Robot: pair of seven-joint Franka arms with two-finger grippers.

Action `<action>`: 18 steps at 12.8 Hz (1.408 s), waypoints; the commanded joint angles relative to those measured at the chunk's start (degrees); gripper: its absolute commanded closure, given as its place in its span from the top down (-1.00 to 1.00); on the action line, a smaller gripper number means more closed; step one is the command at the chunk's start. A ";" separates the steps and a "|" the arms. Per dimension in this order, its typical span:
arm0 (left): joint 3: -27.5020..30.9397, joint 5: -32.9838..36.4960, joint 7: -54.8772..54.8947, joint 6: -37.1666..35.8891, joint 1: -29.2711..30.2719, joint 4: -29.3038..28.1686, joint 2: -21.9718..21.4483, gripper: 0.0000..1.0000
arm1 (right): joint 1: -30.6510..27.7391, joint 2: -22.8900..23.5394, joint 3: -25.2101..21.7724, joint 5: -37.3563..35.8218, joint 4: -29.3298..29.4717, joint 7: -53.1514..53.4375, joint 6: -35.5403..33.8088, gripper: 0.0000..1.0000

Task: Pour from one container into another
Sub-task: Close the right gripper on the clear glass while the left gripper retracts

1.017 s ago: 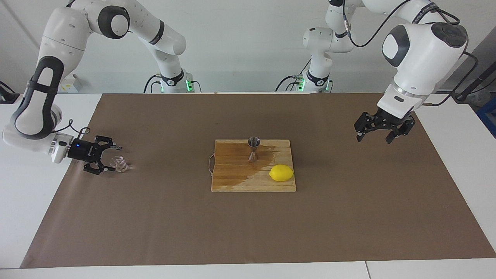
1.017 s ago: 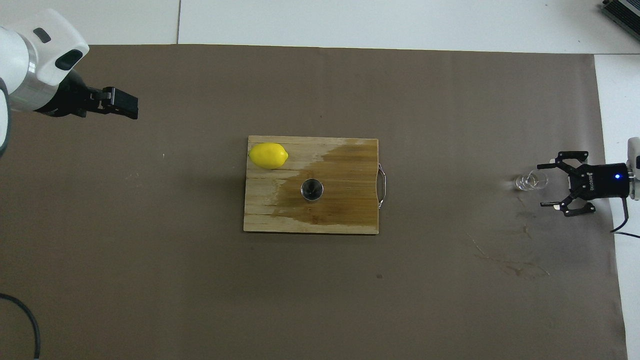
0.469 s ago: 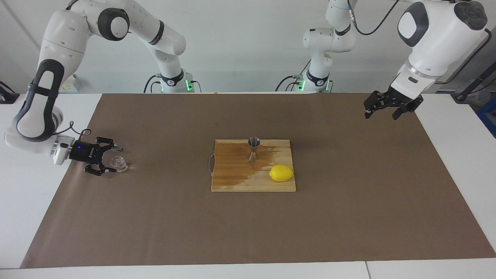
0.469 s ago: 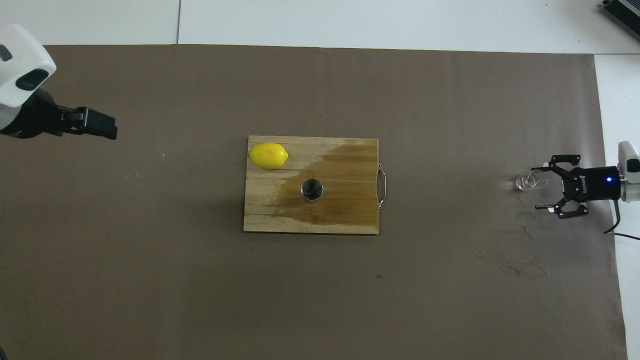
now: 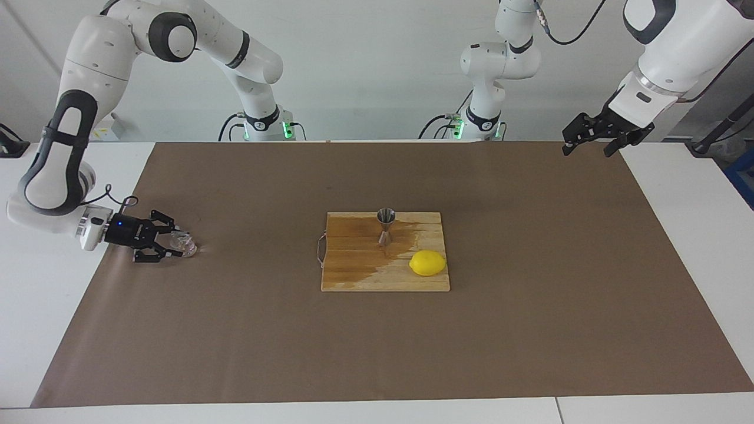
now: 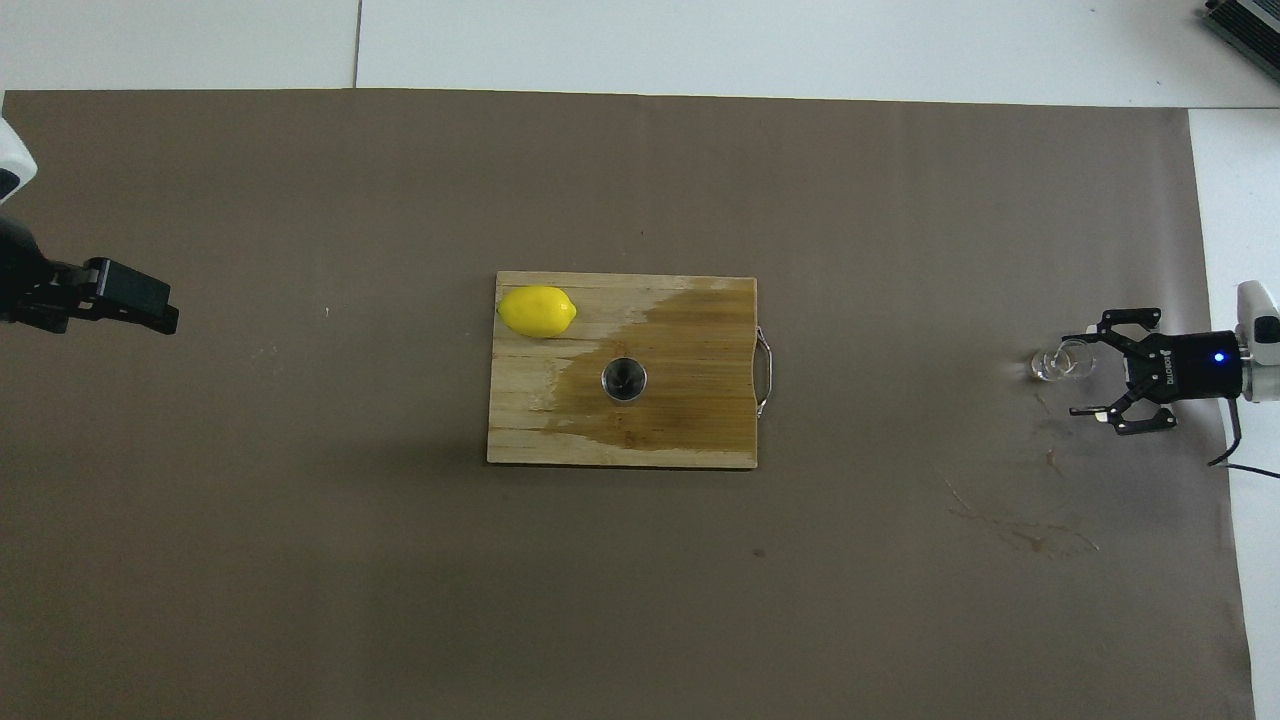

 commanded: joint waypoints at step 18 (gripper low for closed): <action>-1.14 1.22 -2.93 7.67 3.06 -10.73 -6.64 1.00 | 5.32 -8.81 1.40 4.41 1.09 15.13 4.96 -1.00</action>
